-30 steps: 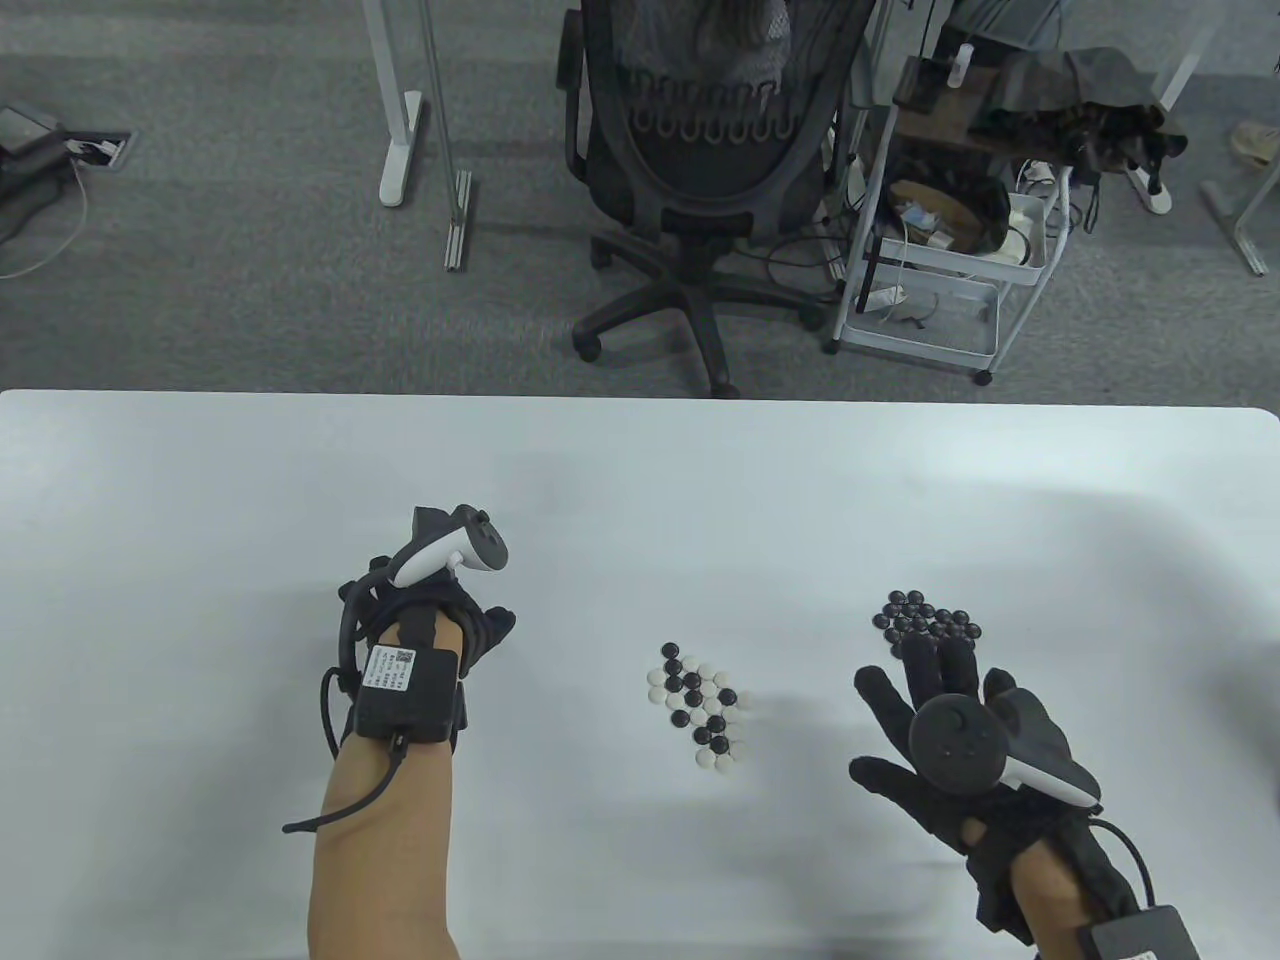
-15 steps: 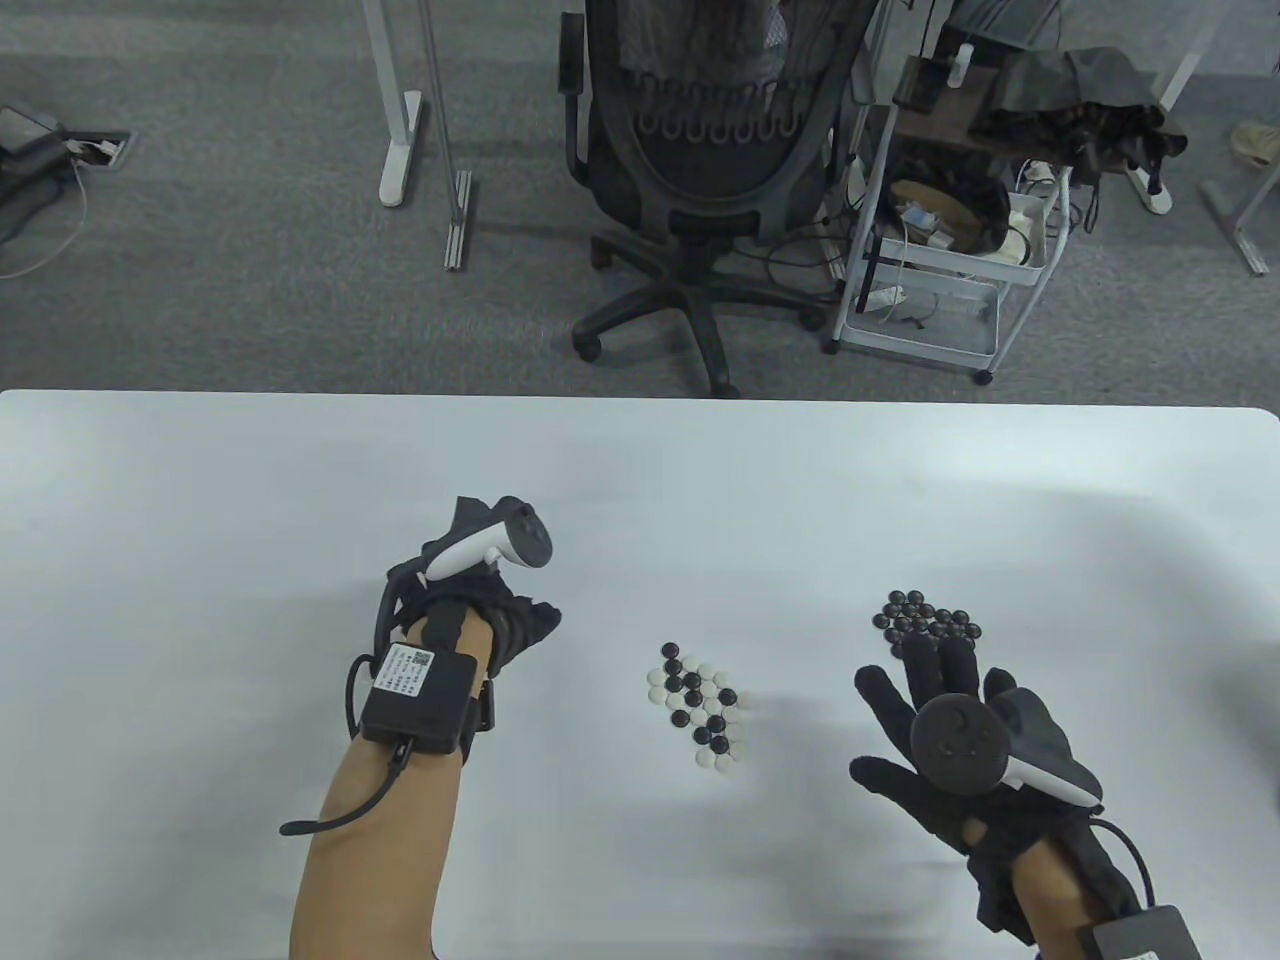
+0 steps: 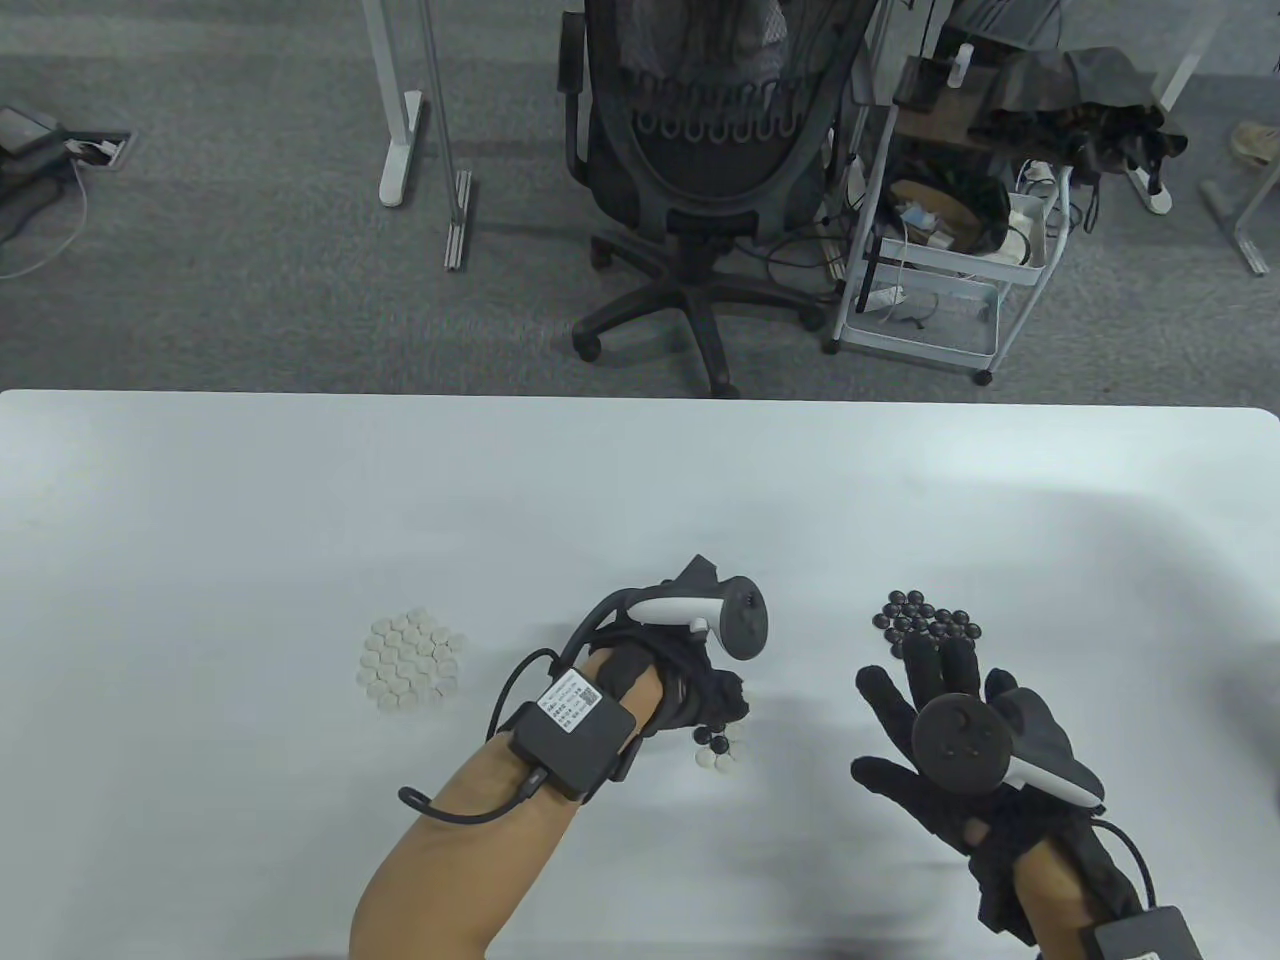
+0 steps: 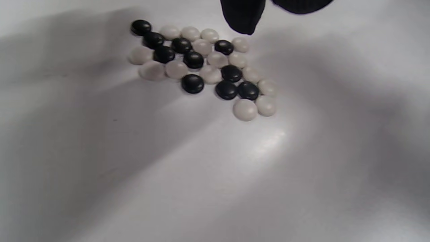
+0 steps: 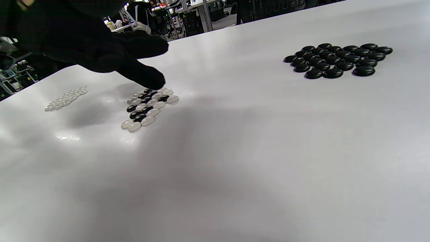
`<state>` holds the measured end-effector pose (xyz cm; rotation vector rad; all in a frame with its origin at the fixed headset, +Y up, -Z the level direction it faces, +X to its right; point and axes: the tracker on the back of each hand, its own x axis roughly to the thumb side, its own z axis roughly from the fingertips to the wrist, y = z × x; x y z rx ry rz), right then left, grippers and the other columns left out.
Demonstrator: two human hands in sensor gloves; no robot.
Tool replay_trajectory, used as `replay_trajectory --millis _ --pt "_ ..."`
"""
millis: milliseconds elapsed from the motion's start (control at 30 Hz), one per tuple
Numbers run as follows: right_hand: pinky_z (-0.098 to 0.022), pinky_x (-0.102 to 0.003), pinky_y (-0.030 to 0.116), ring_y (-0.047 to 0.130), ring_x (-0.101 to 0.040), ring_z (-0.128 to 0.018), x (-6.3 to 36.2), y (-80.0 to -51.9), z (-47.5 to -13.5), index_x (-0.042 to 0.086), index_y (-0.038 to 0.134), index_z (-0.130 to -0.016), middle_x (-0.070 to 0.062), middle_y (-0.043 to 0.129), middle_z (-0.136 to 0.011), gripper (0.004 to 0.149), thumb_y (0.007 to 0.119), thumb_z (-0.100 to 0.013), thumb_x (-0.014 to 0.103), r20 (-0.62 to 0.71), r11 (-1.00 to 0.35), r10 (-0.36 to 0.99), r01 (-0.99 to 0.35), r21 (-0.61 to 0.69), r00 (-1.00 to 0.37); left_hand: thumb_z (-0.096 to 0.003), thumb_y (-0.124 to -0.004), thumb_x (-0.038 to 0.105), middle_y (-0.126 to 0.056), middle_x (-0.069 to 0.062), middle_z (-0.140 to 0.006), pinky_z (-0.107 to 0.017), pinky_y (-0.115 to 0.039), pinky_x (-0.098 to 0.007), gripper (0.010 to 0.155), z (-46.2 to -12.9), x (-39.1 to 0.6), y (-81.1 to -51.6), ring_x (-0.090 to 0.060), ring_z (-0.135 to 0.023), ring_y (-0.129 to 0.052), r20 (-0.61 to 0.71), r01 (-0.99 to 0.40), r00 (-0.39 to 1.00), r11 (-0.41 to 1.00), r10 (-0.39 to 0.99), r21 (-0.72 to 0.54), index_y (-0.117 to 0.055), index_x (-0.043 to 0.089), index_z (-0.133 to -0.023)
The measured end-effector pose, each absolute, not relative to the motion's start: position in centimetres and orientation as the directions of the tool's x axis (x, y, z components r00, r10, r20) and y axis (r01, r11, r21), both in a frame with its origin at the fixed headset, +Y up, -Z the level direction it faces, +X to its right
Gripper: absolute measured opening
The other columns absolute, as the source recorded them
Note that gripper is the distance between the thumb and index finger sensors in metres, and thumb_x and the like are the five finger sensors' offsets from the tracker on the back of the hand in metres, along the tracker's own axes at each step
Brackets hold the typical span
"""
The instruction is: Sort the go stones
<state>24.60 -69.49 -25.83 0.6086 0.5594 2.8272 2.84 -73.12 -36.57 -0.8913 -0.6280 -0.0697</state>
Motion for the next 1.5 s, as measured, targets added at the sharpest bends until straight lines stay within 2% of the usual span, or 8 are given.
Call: replay_trajectory --millis 200,400,633,800,967,1167,1333,1500 --pt "-0.054 -0.081 0.004 -0.01 -0.059 -0.088 24.7 -69.5 -25.8 0.011 0.018 -0.115 -0.032 -0.009 -0.106 0.082 0.054 -0.055 0.055 0.359 -0.911 0.267 -0.113 0.396 -0.894 -0.055 -0.043 0.049 0.016 -0.029 -0.111 -0.059 -0.001 -0.084 0.065 -37.2 4.6 -74.9 -0.059 -0.091 0.018 0.551 0.357 0.823 0.629 0.137 -0.691 -0.043 0.031 -0.118" --pt "-0.054 -0.081 0.004 -0.01 -0.059 -0.088 24.7 -69.6 -25.8 0.011 0.018 -0.115 -0.032 -0.009 -0.105 0.082 0.054 -0.055 0.055 0.356 -0.908 0.265 -0.107 0.404 -0.896 -0.0546 -0.042 0.05 0.018 -0.027 -0.111 -0.059 0.001 -0.083 0.067 -40.7 3.8 -75.4 -0.058 -0.09 0.02 0.364 0.15 0.907 0.644 0.213 -0.75 -0.042 0.032 -0.119" --pt "-0.054 -0.081 0.004 -0.01 -0.059 -0.089 24.9 -69.4 -25.8 0.011 0.019 -0.115 -0.032 -0.009 -0.106 0.082 0.054 -0.055 0.055 0.351 -0.909 0.272 -0.12 0.399 -0.896 -0.0544 -0.042 0.051 0.016 -0.027 -0.112 -0.058 0.0 -0.084 0.067 -43.5 -4.4 -74.5 -0.059 -0.091 0.019 0.134 0.011 0.981 0.644 0.143 -0.765 -0.052 0.028 -0.117" --pt "-0.054 -0.081 0.004 -0.01 -0.059 -0.089 24.8 -69.5 -25.8 0.011 0.019 -0.115 -0.032 -0.009 -0.105 0.082 0.054 -0.055 0.055 0.351 -0.908 0.269 -0.115 0.404 -0.897 -0.0544 -0.043 0.05 0.013 -0.028 -0.113 -0.057 0.0 -0.084 0.068 -42.6 -11.7 -73.8 -0.059 -0.091 0.017 0.013 -0.044 0.996 0.619 0.087 -0.784 -0.059 0.026 -0.116" --pt "-0.054 -0.081 0.004 -0.01 -0.059 -0.089 24.7 -69.7 -25.8 0.011 0.019 -0.115 -0.032 -0.009 -0.105 0.082 0.054 -0.055 0.055 0.352 -0.907 0.26 -0.103 0.408 -0.899 -0.0543 -0.045 0.05 0.011 -0.027 -0.114 -0.057 0.0 -0.084 0.069 -41.2 -16.4 -73.5 -0.059 -0.092 0.016 -0.038 -0.047 0.999 0.617 0.028 -0.786 -0.063 0.025 -0.116" --pt "-0.054 -0.081 0.005 -0.01 -0.059 -0.088 24.6 -69.8 -25.9 0.011 0.019 -0.115 -0.032 -0.009 -0.105 0.082 0.054 -0.055 0.055 0.345 -0.904 0.255 -0.097 0.415 -0.903 -0.0543 -0.046 0.05 0.01 -0.026 -0.114 -0.057 0.001 -0.083 0.068 -40.1 -19.1 -73.4 -0.059 -0.092 0.015 -0.07 -0.049 0.998 0.621 -0.009 -0.782 -0.063 0.025 -0.116" --pt "-0.054 -0.081 0.005 -0.01 -0.059 -0.089 24.6 -69.8 -25.9 0.011 0.019 -0.115 -0.032 -0.009 -0.105 0.082 0.054 -0.055 0.055 0.345 -0.904 0.254 -0.094 0.418 -0.904 -0.0543 -0.047 0.049 0.009 -0.026 -0.114 -0.057 0.001 -0.083 0.068 -39.7 -19.6 -73.2 -0.058 -0.093 0.015 -0.061 -0.018 0.997 0.62 -0.048 -0.785 -0.065 0.025 -0.115" --pt "-0.054 -0.081 0.005 -0.01 -0.059 -0.089 24.6 -69.8 -25.9 0.011 0.019 -0.115 -0.032 -0.009 -0.105 0.082 0.054 -0.055 0.055 0.347 -0.904 0.253 -0.093 0.416 -0.903 -0.055 -0.048 0.049 0.009 -0.027 -0.115 -0.057 0.001 -0.083 0.068 -39.8 -19.0 -72.0 -0.058 -0.093 0.015 -0.063 -0.045 0.998 0.638 -0.006 -0.769 -0.065 0.024 -0.116"
